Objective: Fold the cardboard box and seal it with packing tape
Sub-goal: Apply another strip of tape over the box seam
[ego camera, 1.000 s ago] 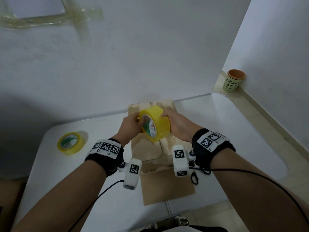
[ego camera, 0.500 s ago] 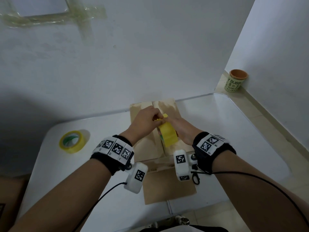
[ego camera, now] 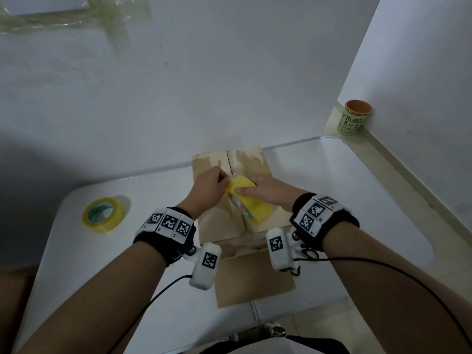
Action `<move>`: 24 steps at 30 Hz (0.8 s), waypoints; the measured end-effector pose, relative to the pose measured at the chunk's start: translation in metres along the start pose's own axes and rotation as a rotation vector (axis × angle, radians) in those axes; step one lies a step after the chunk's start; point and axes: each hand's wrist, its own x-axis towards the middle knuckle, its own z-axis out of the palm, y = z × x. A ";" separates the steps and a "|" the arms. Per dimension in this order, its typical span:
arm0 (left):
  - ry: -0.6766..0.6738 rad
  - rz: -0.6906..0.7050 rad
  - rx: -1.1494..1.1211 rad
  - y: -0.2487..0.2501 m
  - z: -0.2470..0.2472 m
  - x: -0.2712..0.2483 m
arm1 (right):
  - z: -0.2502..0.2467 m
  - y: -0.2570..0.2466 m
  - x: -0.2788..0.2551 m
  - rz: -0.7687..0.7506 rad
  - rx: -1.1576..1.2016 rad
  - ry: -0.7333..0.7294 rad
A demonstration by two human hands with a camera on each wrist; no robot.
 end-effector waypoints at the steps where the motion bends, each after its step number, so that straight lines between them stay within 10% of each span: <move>1: -0.009 -0.046 -0.048 -0.003 0.002 -0.002 | -0.001 -0.004 -0.001 -0.005 -0.075 -0.020; 11: 0.090 -0.288 -0.484 -0.036 0.013 -0.034 | 0.002 -0.012 -0.009 0.152 -0.599 0.030; 18: -0.117 -0.383 -0.865 -0.071 0.001 -0.065 | 0.002 -0.014 -0.034 0.305 0.203 -0.454; 24: 0.110 -0.417 -0.772 -0.081 0.008 -0.074 | 0.022 -0.010 -0.039 0.219 0.116 -0.529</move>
